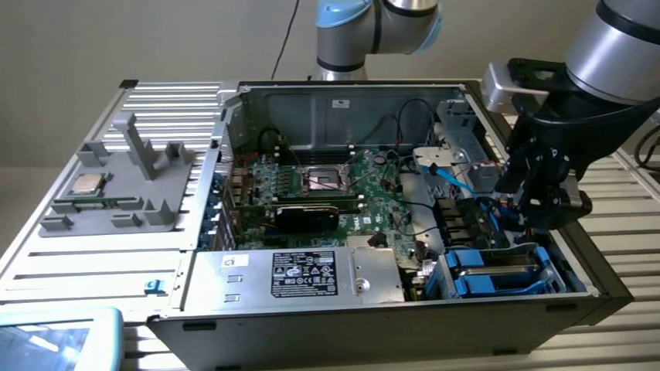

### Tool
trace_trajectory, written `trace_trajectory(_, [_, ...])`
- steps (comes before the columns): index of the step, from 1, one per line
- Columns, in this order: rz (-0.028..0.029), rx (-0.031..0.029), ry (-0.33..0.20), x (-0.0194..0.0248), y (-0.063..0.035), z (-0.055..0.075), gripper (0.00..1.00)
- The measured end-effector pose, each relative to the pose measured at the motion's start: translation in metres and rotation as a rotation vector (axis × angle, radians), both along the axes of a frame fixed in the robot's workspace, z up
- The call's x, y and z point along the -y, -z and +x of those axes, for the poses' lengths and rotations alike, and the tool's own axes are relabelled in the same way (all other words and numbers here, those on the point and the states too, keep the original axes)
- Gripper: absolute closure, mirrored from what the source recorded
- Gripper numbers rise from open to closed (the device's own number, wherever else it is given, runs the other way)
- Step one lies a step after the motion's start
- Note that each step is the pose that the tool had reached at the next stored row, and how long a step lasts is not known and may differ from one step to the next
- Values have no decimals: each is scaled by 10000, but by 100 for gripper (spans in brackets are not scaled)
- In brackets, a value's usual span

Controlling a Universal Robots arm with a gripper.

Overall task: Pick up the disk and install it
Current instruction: 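Insert the first disk wire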

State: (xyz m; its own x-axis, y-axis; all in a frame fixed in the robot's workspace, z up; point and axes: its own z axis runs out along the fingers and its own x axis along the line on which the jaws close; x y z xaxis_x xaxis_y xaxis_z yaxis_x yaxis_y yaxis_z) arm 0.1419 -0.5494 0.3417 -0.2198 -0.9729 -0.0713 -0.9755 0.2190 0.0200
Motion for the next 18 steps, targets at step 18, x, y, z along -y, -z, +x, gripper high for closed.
trace_trajectory(18, [5, 6, 1304, 6, 9, -62, 40])
